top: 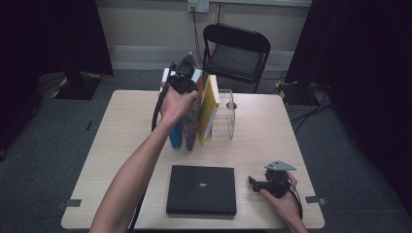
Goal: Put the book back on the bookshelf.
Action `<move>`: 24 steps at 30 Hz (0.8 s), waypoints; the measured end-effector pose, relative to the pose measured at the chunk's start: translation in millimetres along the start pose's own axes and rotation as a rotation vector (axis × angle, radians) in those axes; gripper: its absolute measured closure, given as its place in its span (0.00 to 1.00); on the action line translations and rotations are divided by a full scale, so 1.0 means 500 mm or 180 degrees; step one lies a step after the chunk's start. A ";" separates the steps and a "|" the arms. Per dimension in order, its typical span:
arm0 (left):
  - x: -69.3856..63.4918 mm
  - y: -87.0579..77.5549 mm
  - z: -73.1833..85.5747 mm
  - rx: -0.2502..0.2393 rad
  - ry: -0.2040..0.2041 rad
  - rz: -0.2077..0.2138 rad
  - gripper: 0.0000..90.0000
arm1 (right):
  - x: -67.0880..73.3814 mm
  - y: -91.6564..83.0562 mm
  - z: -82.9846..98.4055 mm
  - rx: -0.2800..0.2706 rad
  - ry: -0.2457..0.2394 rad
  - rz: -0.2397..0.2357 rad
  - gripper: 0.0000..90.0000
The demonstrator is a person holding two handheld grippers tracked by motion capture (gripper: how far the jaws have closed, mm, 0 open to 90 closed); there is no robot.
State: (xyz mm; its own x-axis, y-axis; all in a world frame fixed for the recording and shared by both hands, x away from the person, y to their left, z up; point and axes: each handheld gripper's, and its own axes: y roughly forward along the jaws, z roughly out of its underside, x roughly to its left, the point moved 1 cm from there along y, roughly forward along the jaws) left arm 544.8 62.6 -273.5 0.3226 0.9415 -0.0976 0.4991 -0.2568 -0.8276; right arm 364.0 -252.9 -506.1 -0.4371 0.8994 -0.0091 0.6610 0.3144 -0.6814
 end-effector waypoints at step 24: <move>0.013 0.026 0.025 -0.0394 -0.0034 0.0178 0.54 | 0.000 -0.001 0.001 -0.0013 -0.0013 -0.0015 0.15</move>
State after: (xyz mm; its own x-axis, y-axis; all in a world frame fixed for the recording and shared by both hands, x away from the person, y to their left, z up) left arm 543.0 68.0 -291.8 0.3443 0.9271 -0.1481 0.5763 -0.3332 -0.7462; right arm 363.1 -253.1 -506.3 -0.4429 0.8966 -0.0089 0.6613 0.3199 -0.6785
